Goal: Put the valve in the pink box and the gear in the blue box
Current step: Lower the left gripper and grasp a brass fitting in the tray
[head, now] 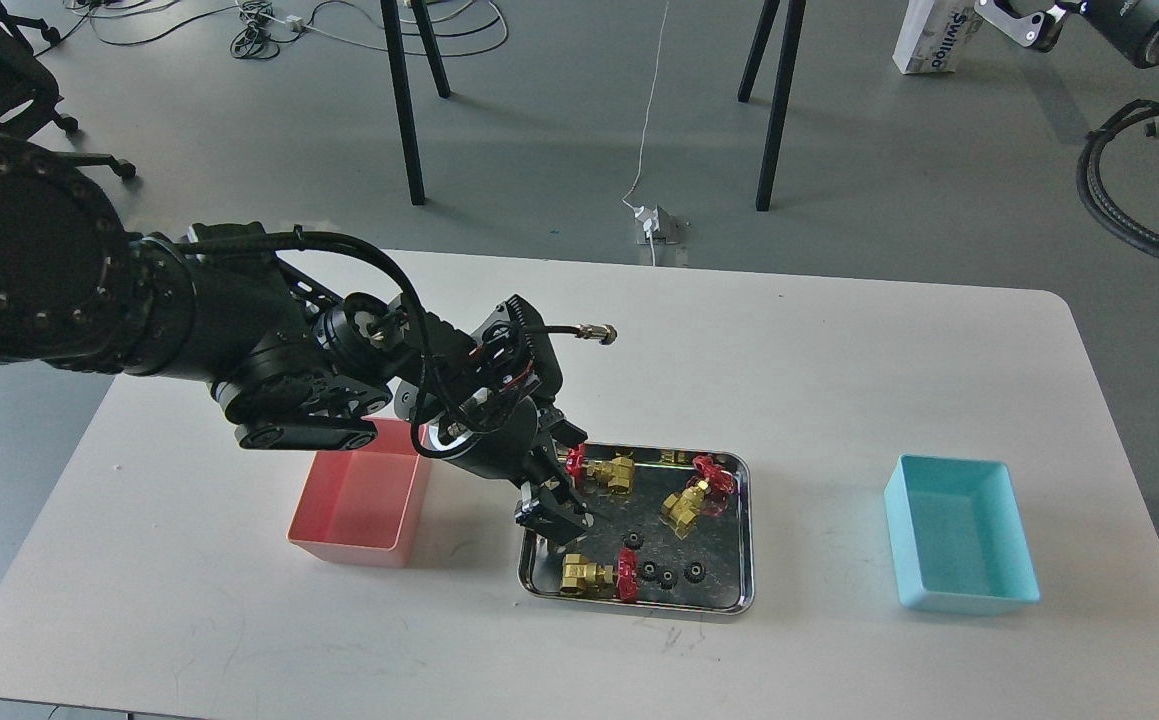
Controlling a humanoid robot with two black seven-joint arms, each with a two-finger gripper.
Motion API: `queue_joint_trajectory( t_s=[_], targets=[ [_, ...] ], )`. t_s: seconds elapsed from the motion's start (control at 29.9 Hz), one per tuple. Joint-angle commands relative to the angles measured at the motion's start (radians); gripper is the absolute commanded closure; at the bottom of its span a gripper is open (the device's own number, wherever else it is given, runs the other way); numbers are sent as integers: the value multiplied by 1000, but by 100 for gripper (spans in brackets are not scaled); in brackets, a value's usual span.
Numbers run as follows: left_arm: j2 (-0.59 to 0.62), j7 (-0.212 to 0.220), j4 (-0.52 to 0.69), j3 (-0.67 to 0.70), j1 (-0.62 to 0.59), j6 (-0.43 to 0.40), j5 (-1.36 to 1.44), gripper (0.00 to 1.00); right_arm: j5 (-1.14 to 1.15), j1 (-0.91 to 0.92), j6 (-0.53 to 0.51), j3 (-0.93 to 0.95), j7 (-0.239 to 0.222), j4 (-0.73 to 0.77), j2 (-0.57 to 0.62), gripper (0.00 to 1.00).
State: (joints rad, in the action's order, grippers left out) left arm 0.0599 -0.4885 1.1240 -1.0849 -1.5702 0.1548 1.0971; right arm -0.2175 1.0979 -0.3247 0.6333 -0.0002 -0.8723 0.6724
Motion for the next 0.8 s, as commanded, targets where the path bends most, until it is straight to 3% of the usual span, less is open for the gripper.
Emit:
queue_joint_trajectory(
  t_s=[0.0, 0.17, 0.4, 0.57, 0.77],
  targets=[
    [3, 0, -44, 0, 44, -1, 3, 10, 0, -15, -8, 5, 3, -4, 1, 1],
    [3, 0, -46, 0, 52, -1, 4, 11, -2, -24, -8, 5, 5, -4, 0, 1],
    [-2, 0, -61, -1, 59, -3, 4, 22, -2, -47, -13, 8, 6, -28, 12, 1],
    [-22, 0, -142, -3, 105, -4, 9, 22, -3, -67, -13, 23, 15, -36, 13, 1],
    [-25, 0, -153, -3, 130, -4, 9, 22, -3, -79, -13, 23, 17, -37, 13, 1]
  ],
)
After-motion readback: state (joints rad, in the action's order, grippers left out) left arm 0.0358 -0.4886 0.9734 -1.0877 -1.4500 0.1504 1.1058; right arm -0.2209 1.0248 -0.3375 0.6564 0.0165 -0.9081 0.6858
